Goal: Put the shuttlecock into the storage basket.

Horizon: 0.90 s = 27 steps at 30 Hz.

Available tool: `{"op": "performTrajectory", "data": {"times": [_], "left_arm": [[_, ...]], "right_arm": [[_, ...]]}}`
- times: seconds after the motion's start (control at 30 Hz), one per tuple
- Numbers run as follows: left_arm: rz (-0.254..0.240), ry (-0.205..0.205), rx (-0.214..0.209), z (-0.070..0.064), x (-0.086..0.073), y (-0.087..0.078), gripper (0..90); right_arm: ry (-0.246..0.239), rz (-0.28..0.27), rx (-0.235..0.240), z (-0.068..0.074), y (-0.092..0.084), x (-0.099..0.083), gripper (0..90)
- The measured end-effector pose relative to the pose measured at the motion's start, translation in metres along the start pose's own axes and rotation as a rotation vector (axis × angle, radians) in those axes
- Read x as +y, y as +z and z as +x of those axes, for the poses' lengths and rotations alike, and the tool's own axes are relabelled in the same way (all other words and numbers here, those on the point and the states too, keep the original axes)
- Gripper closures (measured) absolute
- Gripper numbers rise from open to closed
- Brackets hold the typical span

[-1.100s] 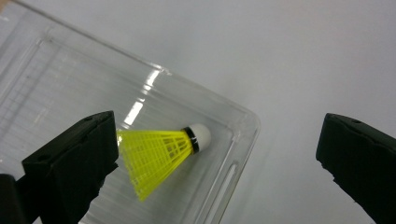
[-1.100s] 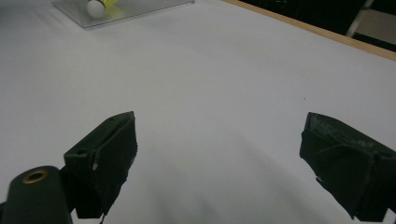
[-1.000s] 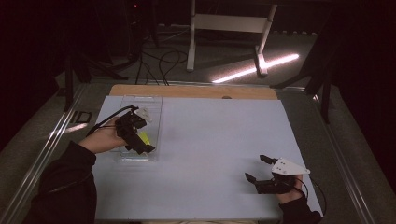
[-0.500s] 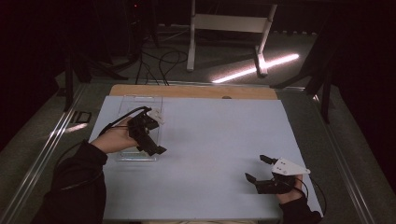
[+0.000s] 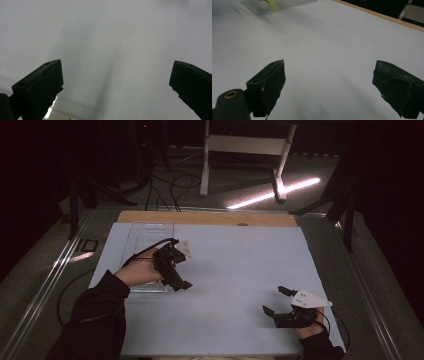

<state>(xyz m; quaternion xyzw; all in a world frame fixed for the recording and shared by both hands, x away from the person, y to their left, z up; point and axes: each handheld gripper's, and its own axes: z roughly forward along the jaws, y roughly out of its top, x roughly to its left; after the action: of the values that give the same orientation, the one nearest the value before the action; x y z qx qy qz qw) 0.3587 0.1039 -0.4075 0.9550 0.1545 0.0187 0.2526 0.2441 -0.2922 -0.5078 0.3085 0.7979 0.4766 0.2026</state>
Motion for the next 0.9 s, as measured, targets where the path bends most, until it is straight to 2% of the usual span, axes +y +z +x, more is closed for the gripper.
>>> {"op": "performTrajectory", "data": {"times": [0.07, 0.2, 0.33, 0.4, 0.43, 0.73, 0.9], "left_arm": [[-0.01, -0.001, -0.011, -0.002, 0.002, 0.004, 0.0], [-0.02, 0.006, -0.007, -0.008, 0.007, 0.013, 0.0], [-0.024, 0.015, -0.04, -0.014, 0.011, 0.025, 0.0], [-0.024, 0.017, -0.04, -0.016, 0.011, 0.027, 0.0], [-0.023, 0.024, -0.058, -0.022, 0.013, 0.035, 0.0], [-0.082, 0.036, -0.088, -0.038, 0.016, 0.046, 0.0], [-0.121, 0.018, -0.09, -0.044, 0.014, 0.05, 0.0]], "right_arm": [[-0.001, -0.001, -0.001, 0.001, 0.0, 0.0, 11.3], [0.004, -0.001, -0.003, 0.0, -0.001, 0.0, 11.3], [0.001, 0.0, -0.001, 0.001, -0.001, 0.0, 11.3], [0.002, 0.0, -0.001, 0.001, -0.001, 0.0, 11.3], [0.002, -0.001, -0.002, 0.001, -0.001, 0.0, 11.3], [-0.007, -0.003, 0.0, 0.001, 0.0, 0.0, 11.3], [-0.005, -0.006, -0.004, 0.001, -0.001, 0.0, 11.3]]}}
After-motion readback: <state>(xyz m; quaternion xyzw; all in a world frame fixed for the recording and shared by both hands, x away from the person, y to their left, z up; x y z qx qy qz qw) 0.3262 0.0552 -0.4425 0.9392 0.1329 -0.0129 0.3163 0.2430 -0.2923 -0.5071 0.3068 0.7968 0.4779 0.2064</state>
